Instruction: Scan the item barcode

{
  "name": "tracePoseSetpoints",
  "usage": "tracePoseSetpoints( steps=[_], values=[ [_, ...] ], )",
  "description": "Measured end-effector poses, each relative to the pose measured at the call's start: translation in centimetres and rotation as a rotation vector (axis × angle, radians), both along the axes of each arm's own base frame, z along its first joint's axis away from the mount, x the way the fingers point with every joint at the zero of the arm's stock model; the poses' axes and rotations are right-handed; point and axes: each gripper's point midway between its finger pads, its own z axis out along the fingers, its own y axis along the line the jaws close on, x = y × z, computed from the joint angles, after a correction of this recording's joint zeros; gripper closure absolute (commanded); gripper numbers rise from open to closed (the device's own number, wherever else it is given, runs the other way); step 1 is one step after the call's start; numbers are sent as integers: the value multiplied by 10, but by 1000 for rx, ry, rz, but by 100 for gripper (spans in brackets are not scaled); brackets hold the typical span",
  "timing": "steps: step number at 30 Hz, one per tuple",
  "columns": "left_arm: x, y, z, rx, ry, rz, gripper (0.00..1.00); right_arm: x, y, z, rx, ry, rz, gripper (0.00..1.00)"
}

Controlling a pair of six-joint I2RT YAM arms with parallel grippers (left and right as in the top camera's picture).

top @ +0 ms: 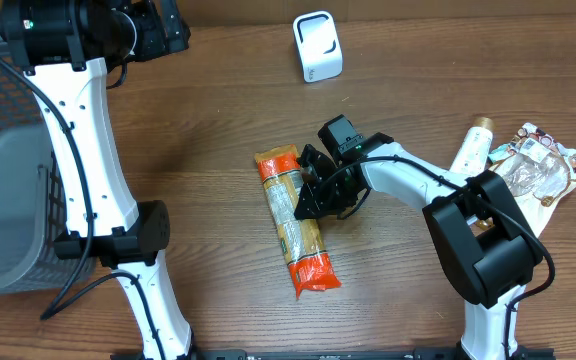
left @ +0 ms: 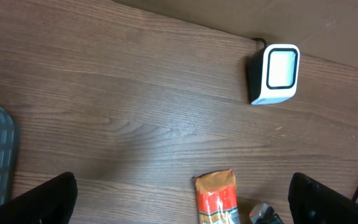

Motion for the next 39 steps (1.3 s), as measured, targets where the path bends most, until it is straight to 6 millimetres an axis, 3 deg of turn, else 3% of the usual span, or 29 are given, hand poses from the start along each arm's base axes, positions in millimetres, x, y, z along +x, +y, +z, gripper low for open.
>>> tracePoseSetpoints(
  steps=[7, 11, 13, 20, 22, 29, 34, 39],
  values=[
    [0, 0, 0, 0, 0, 0, 0, -7, -5, 6, -20, 60, -7, 96],
    [0, 0, 0, 0, 0, 0, 0, -7, -24, 13, -162, 72, -13, 96],
    [0, 0, 0, 0, 0, 0, 0, -2, -35, 18, -243, 48, -18, 96],
    [0, 0, 0, 0, 0, 0, 0, 20, -108, 52, -798, -178, -142, 96],
    [0, 0, 0, 0, 0, 0, 1, 22, -116, 57, -887, -233, -157, 96],
    [0, 0, 0, 0, 0, 0, 0, 15, -102, 44, -978, -303, -117, 65],
    [0, 0, 0, 0, 0, 0, 1, -2, -72, 27, -923, -285, -12, 35],
    [0, 0, 0, 0, 0, 0, 0, -4, -61, 29, -870, -266, 4, 31]
  ],
)
